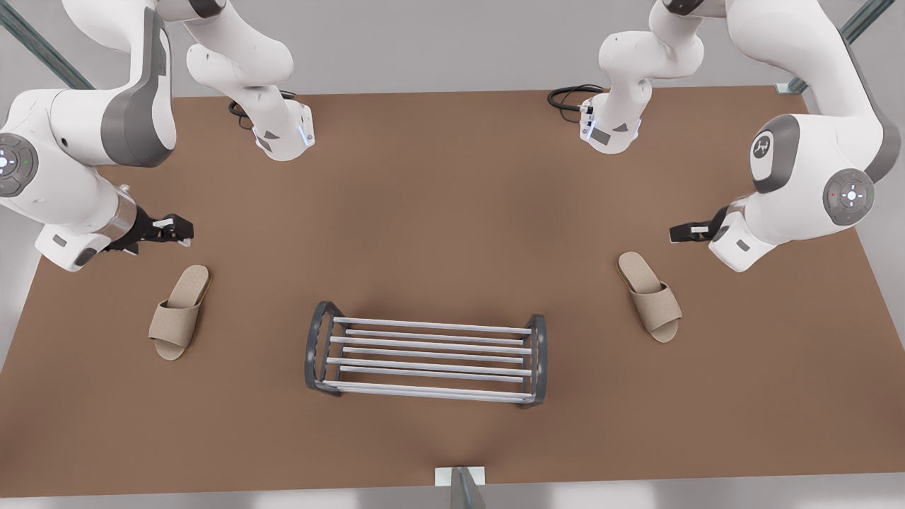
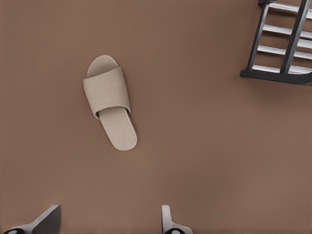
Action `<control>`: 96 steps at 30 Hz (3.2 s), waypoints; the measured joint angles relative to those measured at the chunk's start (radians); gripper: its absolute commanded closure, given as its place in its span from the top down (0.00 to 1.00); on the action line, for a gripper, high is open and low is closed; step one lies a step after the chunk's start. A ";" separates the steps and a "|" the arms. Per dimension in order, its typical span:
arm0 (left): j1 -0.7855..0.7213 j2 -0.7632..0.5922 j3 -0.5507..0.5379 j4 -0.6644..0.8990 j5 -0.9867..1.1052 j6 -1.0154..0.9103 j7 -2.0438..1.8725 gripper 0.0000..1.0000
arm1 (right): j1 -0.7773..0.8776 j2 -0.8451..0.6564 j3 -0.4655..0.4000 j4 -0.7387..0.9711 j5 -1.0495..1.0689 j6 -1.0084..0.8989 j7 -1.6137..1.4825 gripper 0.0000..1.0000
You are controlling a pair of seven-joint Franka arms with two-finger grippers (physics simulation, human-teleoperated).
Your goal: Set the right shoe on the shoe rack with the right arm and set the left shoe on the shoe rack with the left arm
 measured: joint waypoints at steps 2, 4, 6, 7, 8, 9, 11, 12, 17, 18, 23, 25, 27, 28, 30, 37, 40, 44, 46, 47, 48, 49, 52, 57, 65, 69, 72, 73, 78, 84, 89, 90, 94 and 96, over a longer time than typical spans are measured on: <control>-0.001 0.000 0.000 0.000 0.000 -0.002 -0.006 1.00 | -0.006 0.004 0.000 -0.001 0.000 0.003 -0.005 1.00; -0.006 -0.047 0.011 -0.108 -0.014 0.021 -0.011 1.00 | -0.048 0.008 -0.001 -0.040 -0.004 0.037 -0.029 1.00; -0.045 -0.087 0.057 -0.253 -0.032 0.095 0.002 1.00 | -0.150 0.010 -0.011 -0.158 -0.014 0.134 -0.072 1.00; -0.054 -0.096 0.085 -0.340 -0.062 0.150 0.018 1.00 | -0.215 0.011 -0.015 -0.226 -0.017 0.198 -0.092 1.00; -0.044 -0.100 0.101 -0.432 -0.101 0.223 0.039 1.00 | -0.271 0.012 -0.017 -0.284 -0.015 0.264 -0.111 0.99; -0.031 -0.101 0.123 -0.550 -0.169 0.316 0.069 1.00 | -0.308 -0.007 -0.018 -0.364 -0.007 0.336 -0.127 0.99; 0.030 -0.104 0.133 -0.754 -0.283 0.539 0.131 1.00 | -0.332 -0.036 -0.016 -0.533 0.003 0.499 -0.147 0.99; 0.059 -0.106 0.125 -0.819 -0.330 0.647 0.161 1.00 | -0.327 -0.052 -0.015 -0.626 0.006 0.591 -0.154 1.00; -0.003 -0.058 0.118 -0.972 -1.119 0.988 0.436 1.00 | -0.273 -0.060 -0.012 -0.857 0.018 0.977 -0.164 1.00; -0.029 -0.056 0.117 -0.993 -1.279 1.028 0.494 1.00 | -0.266 -0.043 -0.012 -0.886 0.024 1.060 -0.167 1.00; -0.042 -0.047 0.116 -1.021 -1.789 1.158 0.670 1.00 | -0.279 0.026 -0.011 -1.030 0.063 1.439 -0.152 1.00; -0.051 -0.040 0.112 -1.021 -1.984 1.206 0.716 1.00 | -0.281 0.061 -0.011 -1.037 0.091 1.538 -0.141 1.00; -0.087 -0.030 0.108 -0.991 -2.195 1.240 0.757 1.00 | -0.286 0.116 -0.011 -1.039 0.107 1.630 -0.129 1.00; -0.088 -0.018 0.107 -0.971 -2.275 1.253 0.776 1.00 | -0.288 0.134 -0.011 -1.040 0.113 1.667 -0.122 1.00; -0.062 -0.001 0.107 -0.954 -2.385 1.274 0.811 1.00 | -0.290 0.158 -0.011 -1.039 0.120 1.726 -0.108 1.00; -0.030 0.025 0.108 -0.946 -2.539 1.309 0.909 1.00 | -0.304 0.233 -0.010 -1.030 0.126 1.863 -0.067 1.00; -0.028 0.037 0.108 -0.934 -2.557 1.315 0.942 1.00 | -0.306 0.258 -0.010 -1.027 0.126 1.900 -0.054 1.00; -0.008 0.067 0.108 -0.889 -2.623 1.318 0.977 1.00 | -0.306 0.288 -0.010 -1.017 0.125 1.936 -0.040 1.00; -0.004 0.083 0.108 -0.866 -2.647 1.319 0.992 1.00 | -0.306 0.299 -0.010 -1.013 0.125 1.949 -0.034 1.00; -0.002 0.091 0.108 -0.853 -2.655 1.320 0.999 1.00 | -0.306 0.307 -0.010 -1.009 0.125 1.956 -0.031 1.00; 0.000 0.095 0.108 -0.845 -2.662 1.320 1.006 1.00 | -0.305 0.321 -0.010 -1.002 0.125 1.963 -0.029 1.00; 0.000 0.099 0.108 -0.840 -2.667 1.320 1.012 1.00 | -0.305 0.330 -0.010 -0.997 0.125 1.970 -0.026 1.00; 0.001 0.126 0.108 -0.812 -2.675 1.320 1.028 1.00 | -0.304 0.350 -0.010 -0.984 0.125 1.986 -0.019 1.00; 0.009 0.162 0.108 -0.774 -2.677 1.319 1.050 1.00 | -0.301 0.383 -0.007 -0.952 0.125 2.002 -0.010 1.00; 0.010 0.217 0.108 -0.738 -2.676 1.309 1.076 1.00 | -0.300 0.416 -0.006 -0.919 0.123 2.015 0.000 1.00; 0.010 0.236 0.108 -0.717 -2.676 1.306 1.084 0.75 | -0.299 0.425 0.002 -0.903 0.123 2.017 0.003 1.00; 0.010 0.239 0.108 -0.714 -2.677 1.304 1.090 0.76 | -0.299 0.426 0.002 -0.897 0.123 2.018 0.005 1.00; 0.010 0.239 0.108 -0.713 -2.678 1.304 1.091 0.76 | -0.299 0.426 0.003 -0.895 0.123 2.018 0.006 1.00; 0.010 0.257 0.108 -0.712 -2.682 1.300 1.098 0.76 | -0.299 0.426 0.009 -0.889 0.123 2.019 0.008 1.00; 0.011 0.274 0.107 -0.712 -2.694 1.284 1.102 0.66 | -0.299 0.427 0.010 -0.883 0.120 2.019 0.010 0.42; 0.011 0.273 0.106 -0.711 -2.697 1.281 1.102 0.63 | -0.304 0.401 0.037 -0.878 0.115 2.019 0.010 0.21; 0.012 0.272 0.107 -0.706 -2.697 1.280 1.102 0.63 | -0.304 0.391 0.046 -0.875 0.113 2.019 0.010 0.21; 0.016 0.264 0.107 -0.661 -2.697 1.277 1.105 0.63 | -0.301 0.332 0.072 -0.864 0.087 2.018 0.010 0.21; 0.019 0.260 0.104 -0.648 -2.697 1.276 1.106 0.55 | -0.300 0.264 0.108 -0.860 0.080 1.998 0.011 0.21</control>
